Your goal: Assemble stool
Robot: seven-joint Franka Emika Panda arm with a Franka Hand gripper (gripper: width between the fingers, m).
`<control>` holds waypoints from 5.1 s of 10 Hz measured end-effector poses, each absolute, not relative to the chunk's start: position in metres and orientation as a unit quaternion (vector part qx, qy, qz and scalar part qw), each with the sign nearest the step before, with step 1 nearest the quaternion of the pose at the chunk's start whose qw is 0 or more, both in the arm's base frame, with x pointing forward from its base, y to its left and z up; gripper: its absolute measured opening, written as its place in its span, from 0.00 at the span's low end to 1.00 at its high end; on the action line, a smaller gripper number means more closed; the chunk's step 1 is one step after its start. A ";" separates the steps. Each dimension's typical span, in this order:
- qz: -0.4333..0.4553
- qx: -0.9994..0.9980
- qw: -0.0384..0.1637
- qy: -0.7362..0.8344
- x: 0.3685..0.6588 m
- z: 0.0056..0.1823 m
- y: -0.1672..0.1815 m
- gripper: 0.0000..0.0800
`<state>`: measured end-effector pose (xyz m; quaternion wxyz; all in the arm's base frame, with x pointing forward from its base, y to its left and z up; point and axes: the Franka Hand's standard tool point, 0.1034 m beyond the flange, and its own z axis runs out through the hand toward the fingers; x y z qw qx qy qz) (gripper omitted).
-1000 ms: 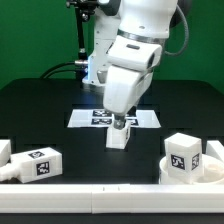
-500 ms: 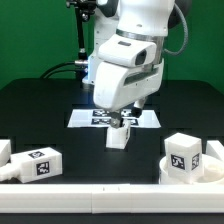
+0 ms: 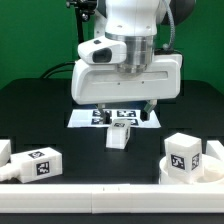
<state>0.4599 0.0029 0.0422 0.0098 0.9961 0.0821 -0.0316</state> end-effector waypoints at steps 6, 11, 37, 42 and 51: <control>-0.094 0.979 -0.034 -0.180 0.471 0.037 0.000 0.81; -0.252 0.959 -0.088 -0.093 0.485 0.030 -0.019 0.81; -0.402 0.904 -0.092 -0.110 0.479 0.059 0.010 0.40; -0.257 0.959 -0.075 -0.092 0.480 0.051 0.001 0.40; 0.062 0.998 -0.030 -0.006 0.567 0.120 0.107 0.40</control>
Offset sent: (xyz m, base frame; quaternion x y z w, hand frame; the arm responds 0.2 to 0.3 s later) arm 0.0164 -0.0094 -0.0061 0.0545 -0.0705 0.3234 0.9421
